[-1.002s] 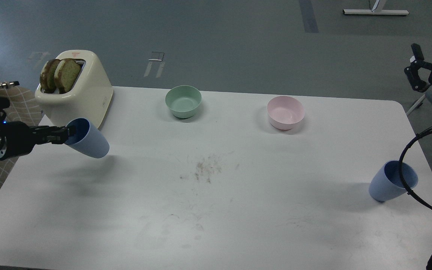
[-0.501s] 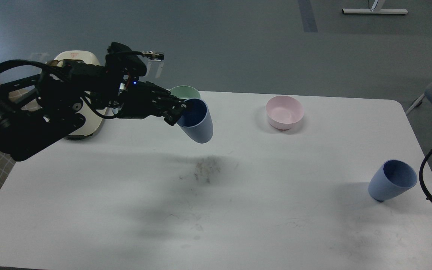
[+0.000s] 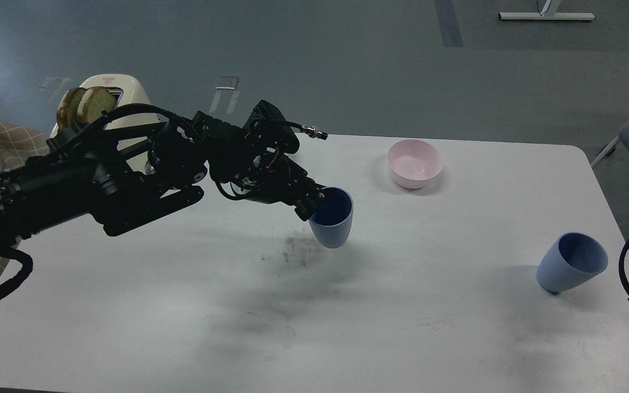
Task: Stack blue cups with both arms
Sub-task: 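Lift the blue cup and carry it to the table center, then release the cup upright and raise the left arm away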
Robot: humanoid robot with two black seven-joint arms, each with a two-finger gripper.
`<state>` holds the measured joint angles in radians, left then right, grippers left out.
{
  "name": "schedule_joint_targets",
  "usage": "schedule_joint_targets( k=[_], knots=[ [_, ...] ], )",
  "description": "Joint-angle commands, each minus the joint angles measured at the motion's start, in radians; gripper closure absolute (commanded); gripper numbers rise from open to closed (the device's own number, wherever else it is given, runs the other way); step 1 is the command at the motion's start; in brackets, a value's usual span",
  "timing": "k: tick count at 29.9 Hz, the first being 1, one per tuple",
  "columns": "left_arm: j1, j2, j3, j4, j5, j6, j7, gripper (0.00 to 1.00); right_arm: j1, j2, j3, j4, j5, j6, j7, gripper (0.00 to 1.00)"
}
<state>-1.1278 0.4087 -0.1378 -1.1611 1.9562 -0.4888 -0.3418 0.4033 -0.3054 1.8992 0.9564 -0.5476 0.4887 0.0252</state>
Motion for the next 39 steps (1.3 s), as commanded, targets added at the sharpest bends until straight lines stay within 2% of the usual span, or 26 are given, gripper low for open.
schedule_joint_targets(
  k=[1,11,26,28,31,32,34,35,39],
  knots=[
    [0.006,-0.008,0.027,0.003,0.0,0.0,0.015,1.0,-0.004,0.002,0.0,0.001,0.0,0.0,0.001,0.0],
    [0.01,-0.093,0.032,0.103,0.0,0.0,0.043,1.0,-0.018,0.002,0.0,0.001,0.0,0.0,0.001,0.0],
    [0.017,-0.09,0.033,0.103,0.013,0.0,0.043,1.0,-0.032,0.006,0.001,-0.001,0.001,0.0,-0.001,0.0],
    [0.019,-0.091,0.033,0.103,0.013,0.0,0.044,0.97,-0.032,0.006,0.001,0.001,0.001,0.0,0.001,0.0],
    [0.017,-0.091,0.033,0.103,0.013,0.0,0.043,0.87,-0.032,0.006,0.0,0.001,0.001,0.0,0.001,0.0],
    [0.017,-0.091,0.033,0.103,0.013,0.0,0.044,0.79,-0.032,0.006,0.0,0.001,0.001,0.0,0.001,0.0],
    [0.017,-0.091,0.033,0.103,0.013,0.0,0.044,0.59,-0.032,0.006,0.0,0.001,0.001,0.0,0.001,0.0],
    [0.017,-0.091,0.033,0.103,0.012,0.0,0.044,0.38,-0.034,0.005,0.001,0.001,0.001,0.0,-0.001,0.0],
    [0.014,-0.088,0.032,0.103,0.003,0.0,0.041,0.29,-0.04,0.006,0.0,0.002,0.001,0.0,-0.001,0.0]
  ],
)
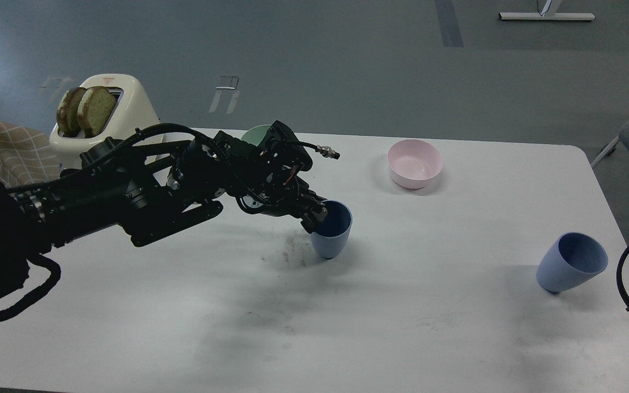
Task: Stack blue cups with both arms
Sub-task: 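Release the cup upright and raise the left arm away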
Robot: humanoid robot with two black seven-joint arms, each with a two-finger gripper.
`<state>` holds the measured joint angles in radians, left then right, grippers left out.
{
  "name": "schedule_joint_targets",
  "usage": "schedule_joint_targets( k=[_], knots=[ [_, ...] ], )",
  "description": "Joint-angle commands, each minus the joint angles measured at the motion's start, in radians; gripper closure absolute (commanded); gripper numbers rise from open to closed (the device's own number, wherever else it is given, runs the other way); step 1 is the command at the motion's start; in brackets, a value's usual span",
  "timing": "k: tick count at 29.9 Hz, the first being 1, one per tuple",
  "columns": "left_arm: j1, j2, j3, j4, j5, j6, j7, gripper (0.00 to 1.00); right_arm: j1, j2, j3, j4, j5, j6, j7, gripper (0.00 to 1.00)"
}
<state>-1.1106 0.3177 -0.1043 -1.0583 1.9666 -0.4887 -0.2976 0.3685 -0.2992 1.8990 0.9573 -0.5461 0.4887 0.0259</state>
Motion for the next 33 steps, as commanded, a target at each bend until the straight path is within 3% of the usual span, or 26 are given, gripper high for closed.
schedule_joint_targets(
  k=[1,8,15,19,23,25,27,28,30,33],
  knots=[
    [-0.003,0.004,-0.002,0.0,-0.011,0.0,-0.003,0.28,-0.006,0.0,0.002,0.003,0.0,0.0,0.0,0.0],
    [-0.017,0.06,-0.061,0.0,-0.111,0.0,-0.017,0.17,-0.014,-0.041,-0.001,0.035,-0.005,0.0,0.0,0.0],
    [0.029,0.116,-0.316,0.001,-0.451,0.0,-0.008,0.04,-0.042,-0.231,-0.067,0.092,-0.129,0.0,0.0,0.0],
    [0.112,0.112,-0.486,0.064,-0.656,0.119,-0.017,0.03,-0.057,-0.256,-0.069,0.196,-0.299,0.0,0.0,0.0],
    [0.208,0.118,-0.624,0.08,-0.854,0.136,-0.017,0.03,-0.14,-0.3,-0.069,0.307,-0.438,0.0,0.003,0.0],
    [0.265,0.123,-0.702,0.083,-0.958,0.137,-0.009,0.02,-0.195,-0.334,-0.069,0.362,-0.546,0.0,0.028,0.0],
    [0.325,0.132,-0.797,0.081,-1.046,0.136,-0.006,0.02,-0.236,-0.363,-0.07,0.388,-0.665,0.0,0.09,0.0],
    [0.363,0.135,-0.854,0.081,-1.096,0.136,-0.006,0.02,-0.262,-0.382,-0.072,0.403,-0.749,0.0,0.145,0.0],
    [0.402,0.141,-0.928,0.081,-1.172,0.136,-0.006,0.02,-0.284,-0.388,-0.095,0.443,-0.883,0.0,0.198,0.0],
    [0.457,0.164,-1.027,0.081,-1.335,0.134,-0.003,0.02,-0.296,-0.377,-0.132,0.517,-1.09,0.0,0.209,0.01]
  ],
)
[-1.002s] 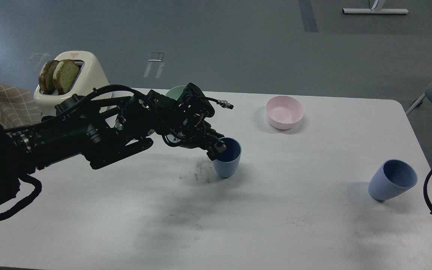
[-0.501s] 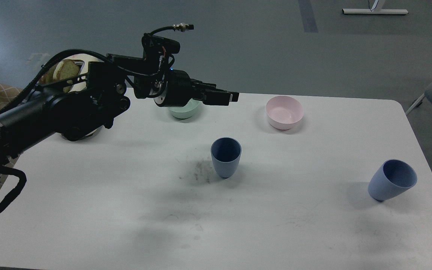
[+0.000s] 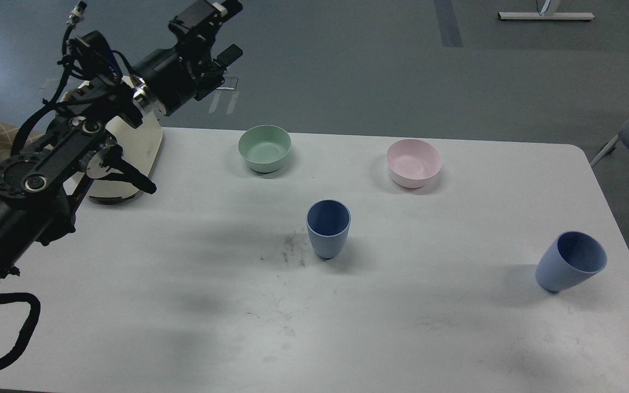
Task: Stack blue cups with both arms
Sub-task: 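Release the cup upright and raise the left arm away, then reach the right gripper to the blue cup near the right arm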
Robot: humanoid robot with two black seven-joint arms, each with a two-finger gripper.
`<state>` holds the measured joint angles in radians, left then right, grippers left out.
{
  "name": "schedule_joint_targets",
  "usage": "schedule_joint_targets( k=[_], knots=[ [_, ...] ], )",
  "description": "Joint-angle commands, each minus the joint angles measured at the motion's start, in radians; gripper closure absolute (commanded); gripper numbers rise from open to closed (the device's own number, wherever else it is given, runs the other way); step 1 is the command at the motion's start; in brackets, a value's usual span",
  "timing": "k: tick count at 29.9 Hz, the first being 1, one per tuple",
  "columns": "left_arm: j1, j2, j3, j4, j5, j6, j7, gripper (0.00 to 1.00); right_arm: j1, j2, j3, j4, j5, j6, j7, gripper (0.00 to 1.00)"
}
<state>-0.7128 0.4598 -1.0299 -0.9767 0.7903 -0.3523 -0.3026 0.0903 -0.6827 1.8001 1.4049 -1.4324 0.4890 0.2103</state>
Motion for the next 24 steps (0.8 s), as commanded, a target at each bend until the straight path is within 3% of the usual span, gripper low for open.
schedule_joint_targets(
  k=[1,6,17,24],
  knots=[
    [0.059,0.022,-0.102,0.0,-0.16,-0.002,0.002,0.02,-0.018,0.006,-0.033,0.069,-0.204,0.0,0.024,0.01],
    [0.098,0.033,-0.145,0.001,-0.452,0.029,-0.001,0.02,-0.069,-0.003,-0.067,0.106,-0.426,0.0,0.024,0.01],
    [0.09,0.031,-0.145,0.001,-0.474,0.064,0.002,0.02,-0.173,0.002,-0.252,0.094,-0.638,-0.003,0.023,0.09],
    [0.087,0.028,-0.145,0.0,-0.476,0.064,0.0,0.02,-0.225,0.0,-0.303,0.095,-0.671,-0.113,0.014,0.09]
  ],
)
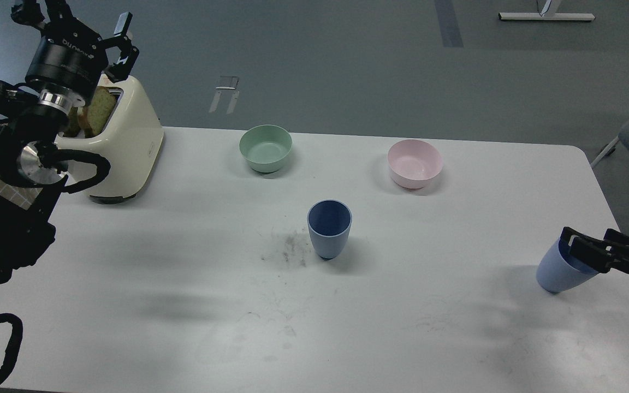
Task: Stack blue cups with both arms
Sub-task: 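Reach the right gripper to the blue cup near the right arm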
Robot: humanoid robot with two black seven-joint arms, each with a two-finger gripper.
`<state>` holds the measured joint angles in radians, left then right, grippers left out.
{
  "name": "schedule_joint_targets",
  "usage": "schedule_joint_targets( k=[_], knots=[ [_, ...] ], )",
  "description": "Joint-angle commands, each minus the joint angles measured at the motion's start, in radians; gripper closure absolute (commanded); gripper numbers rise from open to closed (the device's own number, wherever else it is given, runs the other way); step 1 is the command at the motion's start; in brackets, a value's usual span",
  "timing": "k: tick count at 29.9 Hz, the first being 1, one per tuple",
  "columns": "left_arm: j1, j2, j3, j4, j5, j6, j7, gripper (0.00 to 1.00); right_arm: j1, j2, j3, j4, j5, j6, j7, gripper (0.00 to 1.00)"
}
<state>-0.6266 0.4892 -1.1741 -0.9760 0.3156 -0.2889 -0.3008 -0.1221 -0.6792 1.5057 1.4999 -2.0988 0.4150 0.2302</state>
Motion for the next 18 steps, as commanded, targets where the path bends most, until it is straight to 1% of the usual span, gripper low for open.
schedule_joint_targets(
  k=[1,4,9,11,13,16,18],
  knots=[
    [0.001,-0.001,0.001,-0.001,0.0,0.001,-0.001,0.02,-0.013,-0.005,-0.008,0.0,-0.006,-0.044,-0.011,0.09],
    [0.001,-0.001,0.001,-0.001,-0.001,-0.001,-0.001,0.02,-0.013,-0.007,-0.005,0.0,-0.006,-0.047,-0.026,0.09],
    [-0.001,0.0,0.001,-0.001,-0.001,-0.001,0.0,0.02,-0.014,-0.007,-0.002,0.0,-0.006,-0.059,-0.031,0.08],
    [-0.001,0.002,0.001,-0.003,-0.001,-0.001,0.0,0.02,-0.016,-0.008,-0.001,-0.004,-0.007,-0.061,-0.041,0.08],
    [-0.001,0.002,0.001,-0.003,-0.001,-0.003,0.0,0.02,-0.025,-0.008,-0.001,-0.033,-0.007,-0.062,-0.061,0.09],
    [-0.001,0.002,0.001,-0.004,-0.001,-0.001,0.0,0.02,-0.033,-0.008,-0.001,-0.046,-0.007,-0.064,-0.063,0.1],
    [0.001,0.002,0.002,-0.004,-0.001,-0.001,0.0,0.02,-0.04,-0.01,-0.002,-0.059,-0.009,-0.065,-0.063,0.16]
  ],
)
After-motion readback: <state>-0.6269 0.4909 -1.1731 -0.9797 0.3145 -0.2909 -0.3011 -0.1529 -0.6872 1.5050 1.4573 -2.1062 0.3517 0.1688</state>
